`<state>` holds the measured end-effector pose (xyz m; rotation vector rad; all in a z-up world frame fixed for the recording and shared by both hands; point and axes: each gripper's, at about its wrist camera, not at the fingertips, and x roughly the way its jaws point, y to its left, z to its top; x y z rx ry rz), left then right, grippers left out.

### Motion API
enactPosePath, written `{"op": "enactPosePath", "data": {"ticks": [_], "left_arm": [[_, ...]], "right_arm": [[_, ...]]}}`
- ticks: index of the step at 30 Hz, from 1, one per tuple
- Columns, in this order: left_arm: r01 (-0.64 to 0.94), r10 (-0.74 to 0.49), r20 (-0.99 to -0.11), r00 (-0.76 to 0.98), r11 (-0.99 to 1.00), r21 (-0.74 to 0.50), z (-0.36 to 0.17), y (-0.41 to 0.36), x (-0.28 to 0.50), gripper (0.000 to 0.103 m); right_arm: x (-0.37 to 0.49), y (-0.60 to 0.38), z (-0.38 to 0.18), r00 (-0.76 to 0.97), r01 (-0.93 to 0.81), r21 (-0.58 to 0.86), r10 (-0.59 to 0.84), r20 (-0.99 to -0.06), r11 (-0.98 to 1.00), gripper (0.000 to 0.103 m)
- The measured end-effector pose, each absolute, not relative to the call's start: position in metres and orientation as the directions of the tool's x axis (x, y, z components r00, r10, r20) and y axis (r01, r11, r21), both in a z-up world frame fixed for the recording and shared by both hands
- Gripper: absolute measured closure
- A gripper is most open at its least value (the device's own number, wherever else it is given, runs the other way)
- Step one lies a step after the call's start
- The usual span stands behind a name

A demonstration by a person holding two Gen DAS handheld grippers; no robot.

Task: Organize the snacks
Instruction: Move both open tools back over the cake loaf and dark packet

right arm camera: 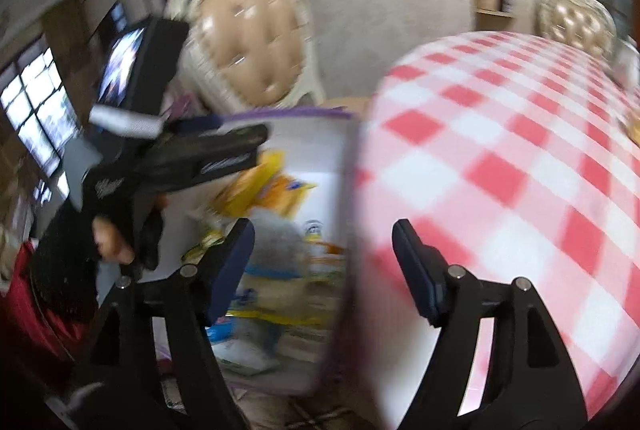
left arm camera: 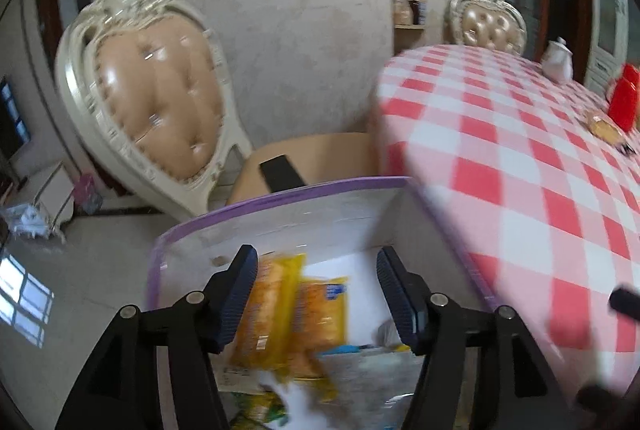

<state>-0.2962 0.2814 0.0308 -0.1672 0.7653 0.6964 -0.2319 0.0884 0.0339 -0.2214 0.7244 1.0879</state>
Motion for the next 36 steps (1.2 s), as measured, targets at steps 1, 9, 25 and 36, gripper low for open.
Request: {"op": "enactPosePath", "data": {"ticks": [1, 9, 25, 36], "left_arm": [[-0.619, 0.515, -0.683, 0.517, 0.777, 0.118, 0.032, 0.272, -0.289, 0.04], [-0.456, 0.447, -0.679, 0.582, 0.871, 0.183, 0.042, 0.19, -0.209, 0.035], [-0.032, -0.064, -0.686, 0.725, 0.991, -0.126, 0.049, 0.018, 0.037, 0.022], [-0.085, -0.178, -0.575, 0.798, 0.912, -0.401, 0.03, 0.06, 0.102, 0.022]], "right_arm": [[-0.224, 0.079, 0.035, 0.28, -0.851, 0.187, 0.724, -0.63, 0.491, 0.027], [-0.164, -0.002, 0.042, 0.406, -0.741, 0.202, 0.667, -0.625, 0.641, 0.021], [0.007, -0.187, 0.04, 0.626, -0.367, 0.149, 0.363, -0.69, 0.918, 0.016], [0.164, -0.194, 0.033, 0.604, -0.343, 0.24, 0.409, -0.684, 0.908, 0.016]]}}
